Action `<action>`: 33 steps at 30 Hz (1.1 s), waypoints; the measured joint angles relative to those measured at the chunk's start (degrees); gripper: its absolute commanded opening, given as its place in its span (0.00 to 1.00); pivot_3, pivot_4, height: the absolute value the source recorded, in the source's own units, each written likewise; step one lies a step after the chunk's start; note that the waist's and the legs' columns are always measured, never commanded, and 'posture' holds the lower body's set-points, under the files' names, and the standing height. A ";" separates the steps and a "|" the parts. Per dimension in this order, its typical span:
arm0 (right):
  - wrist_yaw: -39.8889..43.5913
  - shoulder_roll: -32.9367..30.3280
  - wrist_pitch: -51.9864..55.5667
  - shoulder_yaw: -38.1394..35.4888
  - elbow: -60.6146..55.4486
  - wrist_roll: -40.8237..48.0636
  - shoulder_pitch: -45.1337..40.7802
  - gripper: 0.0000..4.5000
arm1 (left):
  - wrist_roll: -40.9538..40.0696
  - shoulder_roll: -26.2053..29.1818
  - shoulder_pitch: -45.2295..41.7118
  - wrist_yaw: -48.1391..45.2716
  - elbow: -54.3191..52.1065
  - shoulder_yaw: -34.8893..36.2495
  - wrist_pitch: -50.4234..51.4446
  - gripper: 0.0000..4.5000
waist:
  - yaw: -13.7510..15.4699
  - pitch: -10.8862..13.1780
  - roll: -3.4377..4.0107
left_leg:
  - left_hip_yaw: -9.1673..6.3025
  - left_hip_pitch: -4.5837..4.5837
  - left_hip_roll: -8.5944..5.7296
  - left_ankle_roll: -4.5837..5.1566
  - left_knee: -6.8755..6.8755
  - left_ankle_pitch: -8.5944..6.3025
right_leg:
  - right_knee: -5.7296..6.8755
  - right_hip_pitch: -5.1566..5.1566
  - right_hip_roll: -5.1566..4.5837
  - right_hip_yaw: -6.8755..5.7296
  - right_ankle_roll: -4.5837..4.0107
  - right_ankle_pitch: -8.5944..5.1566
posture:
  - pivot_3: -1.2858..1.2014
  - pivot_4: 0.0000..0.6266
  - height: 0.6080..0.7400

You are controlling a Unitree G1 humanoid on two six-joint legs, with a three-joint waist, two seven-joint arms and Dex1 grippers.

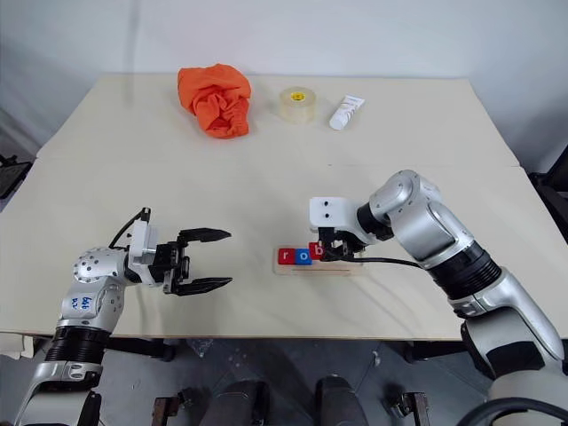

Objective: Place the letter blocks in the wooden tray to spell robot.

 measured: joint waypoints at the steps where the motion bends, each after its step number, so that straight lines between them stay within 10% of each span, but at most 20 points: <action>1: 0.00 0.16 -0.18 0.37 0.75 -0.29 0.00 0.32 | 0.00 0.00 0.00 0.16 0.00 0.00 -0.17 1.00 | 0.00 0.00 0.00 | 0.00 0.00 0.00 0.00 0.01 0.00 | 0.00 0.00 0.00 0.00 0.00 0.00 | 0.52 0.24 1.00; 9: 0.11 0.73 -1.96 0.49 3.86 -2.30 0.00 0.40 | 0.04 0.00 0.00 1.19 0.00 0.01 -1.25 1.00 | -0.04 0.00 0.00 | 0.00 -0.01 0.00 0.00 0.02 0.00 | 0.00 0.00 0.00 -0.02 0.00 0.00 | 0.52 0.24 1.00; 18: 1.50 0.92 -1.09 0.68 2.26 -2.49 0.01 0.99 | 0.06 0.02 0.00 1.87 -0.01 0.02 -1.99 1.00 | -0.04 0.00 0.00 | -0.02 -0.01 0.00 0.00 0.02 0.00 | 0.01 0.00 0.00 -0.04 0.00 0.00 | 0.52 0.24 1.00; 33: 1.66 -4.56 2.27 -12.89 -1.10 7.54 5.91 0.99 | 0.28 -0.02 -1.11 1.81 0.80 0.00 -2.79 1.00 | 0.15 0.00 0.00 | -0.15 -0.11 -0.02 0.01 0.03 0.00 | -0.06 0.01 -0.05 -0.17 0.00 0.00 | 0.52 0.24 1.00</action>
